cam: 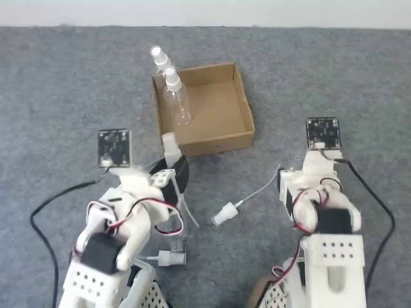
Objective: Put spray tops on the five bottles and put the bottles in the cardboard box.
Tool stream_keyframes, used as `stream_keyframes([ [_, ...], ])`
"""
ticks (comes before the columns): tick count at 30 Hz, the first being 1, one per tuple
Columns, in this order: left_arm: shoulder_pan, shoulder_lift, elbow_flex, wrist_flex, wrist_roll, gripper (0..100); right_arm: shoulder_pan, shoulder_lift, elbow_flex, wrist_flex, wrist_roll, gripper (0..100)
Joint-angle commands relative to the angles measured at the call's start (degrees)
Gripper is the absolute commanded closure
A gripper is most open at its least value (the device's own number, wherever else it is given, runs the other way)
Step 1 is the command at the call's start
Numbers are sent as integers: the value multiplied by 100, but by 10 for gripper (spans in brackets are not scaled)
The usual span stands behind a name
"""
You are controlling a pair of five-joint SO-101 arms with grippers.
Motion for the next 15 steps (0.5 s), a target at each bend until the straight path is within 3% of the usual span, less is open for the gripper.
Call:
stream_keyframes([
  [1,-167,-686,163,-378,26,989,-242,-664,149,-136,-26,980],
  [7,-686,-1178,400,-651,35,989,-673,-1473,519,-145,-26,981],
  [15,-721,-1969,655,-668,35,989,-971,-2070,862,-224,-26,980],
])
